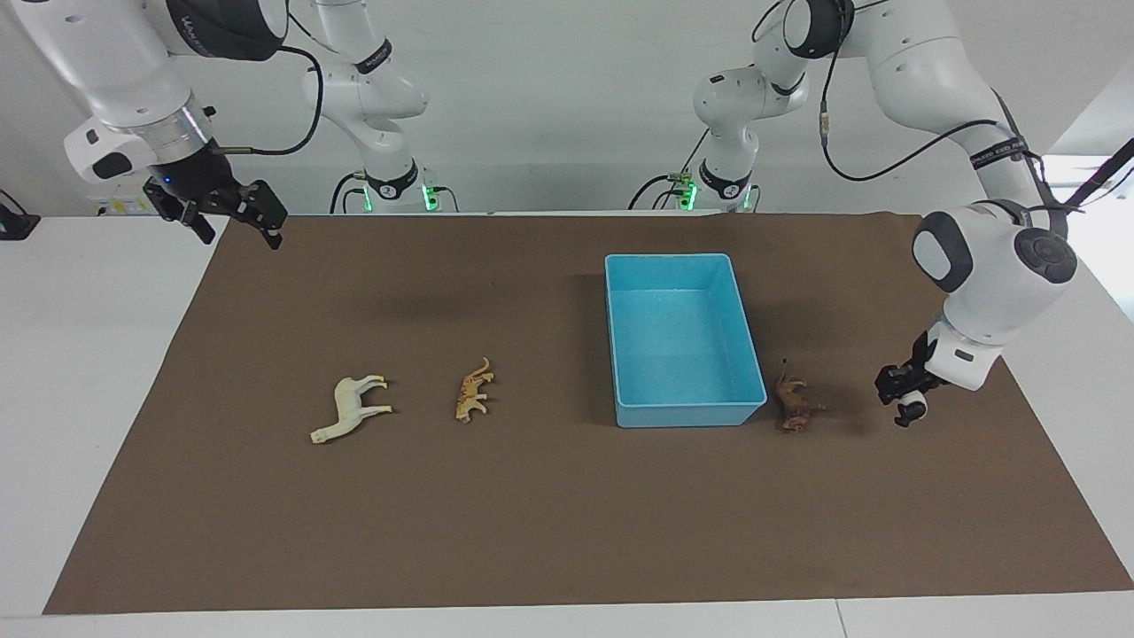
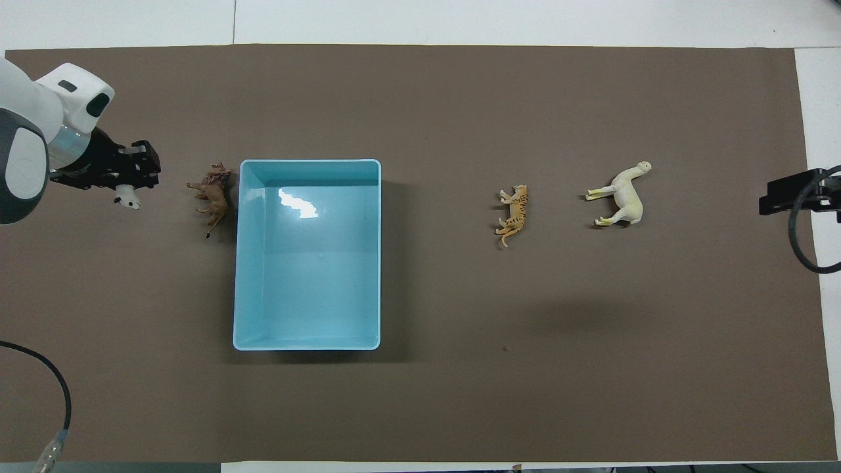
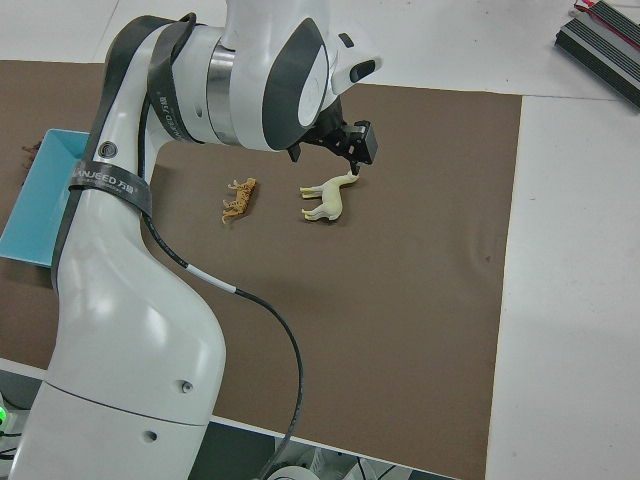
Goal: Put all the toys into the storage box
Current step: 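Lower the panda into the blue box and open the left gripper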
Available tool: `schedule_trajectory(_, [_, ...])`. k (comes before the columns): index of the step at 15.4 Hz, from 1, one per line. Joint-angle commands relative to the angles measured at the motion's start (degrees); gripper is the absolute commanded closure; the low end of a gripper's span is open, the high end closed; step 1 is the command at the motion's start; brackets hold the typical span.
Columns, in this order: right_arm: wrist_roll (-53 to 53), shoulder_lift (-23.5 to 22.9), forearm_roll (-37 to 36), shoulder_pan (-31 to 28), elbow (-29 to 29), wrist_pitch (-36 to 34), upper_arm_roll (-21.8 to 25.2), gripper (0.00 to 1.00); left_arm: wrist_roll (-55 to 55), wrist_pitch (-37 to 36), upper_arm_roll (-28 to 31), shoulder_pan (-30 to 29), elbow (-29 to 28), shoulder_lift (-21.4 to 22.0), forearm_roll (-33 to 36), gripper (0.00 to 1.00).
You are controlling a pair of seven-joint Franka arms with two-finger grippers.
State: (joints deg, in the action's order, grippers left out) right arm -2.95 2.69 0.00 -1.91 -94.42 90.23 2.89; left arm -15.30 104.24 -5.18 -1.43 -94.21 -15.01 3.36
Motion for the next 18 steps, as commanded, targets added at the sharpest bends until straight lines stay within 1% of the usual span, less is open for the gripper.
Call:
schedule_trajectory(1, [1.2,0.2,0.0,-0.4,0.2,-0.8,0.1,0.0,-10.7,-2.6,0.8,7.2,-5.6,5.1,-2.2,0.99])
schedule_trajectory(3, [1.3,0.2,0.0,-0.3,0.2,-0.8,0.2,0.0,-19.2,-1.1,0.8,12.5,-8.7,6.3,-4.2,0.98])
schedule_trajectory(6, [1.2,0.2,0.0,-0.3,-0.1,-0.3,0.2,0.0,-31.2,6.8,0.9,19.7,-15.5,8.8,-4.3,0.95])
schedule_trajectory(7, [1.3,0.3,0.0,-0.3,-0.5,-0.1,0.2,0.0,-32.5,8.9,0.9,21.2,-17.6,9.6,-4.3,0.86])
schedule_trajectory(8, [1.2,0.4,0.0,-0.4,-1.3,0.5,0.1,0.0,-32.5,9.6,0.9,21.3,-18.0,9.7,-4.3,0.57])
schedule_trajectory(9, [1.3,0.4,0.0,-0.3,-2.4,2.4,0.1,0.0,-32.5,9.7,0.9,20.9,-17.5,9.7,-4.3,0.17])
schedule_trajectory(10, [1.4,0.3,0.0,-0.3,-3.8,4.2,0.1,0.0,-32.2,9.7,1.0,20.5,-17.0,9.7,-4.3,0.0])
schedule_trajectory(12, [1.2,-0.9,0.0,0.6,-6.5,9.1,0.0,0.0,-32.1,8.8,1.3,19.5,-15.6,9.7,-4.3,0.0])
schedule_trajectory(14, [1.4,-4.4,0.4,1.3,-8.8,14.9,-0.1,0.0,-32.4,7.2,1.3,15.9,-13.6,9.7,-4.3,0.0])
schedule_trajectory(15, [1.4,-6.8,0.4,1.6,-9.8,18.3,-0.1,0.0,-32.6,7.2,1.3,13.1,-12.8,9.5,-4.3,0.0])
schedule_trajectory(17, [1.6,-9.4,0.4,3.4,-13.6,26.8,-0.1,0.0,-32.4,9.4,1.3,7.7,-11.7,8.5,-4.3,0.0])
schedule_trajectory(18, [2.1,-10.1,0.4,4.0,-15.9,30.8,-0.1,0.0,-31.9,12.4,1.2,5.3,-12.0,8.4,-4.2,0.0])
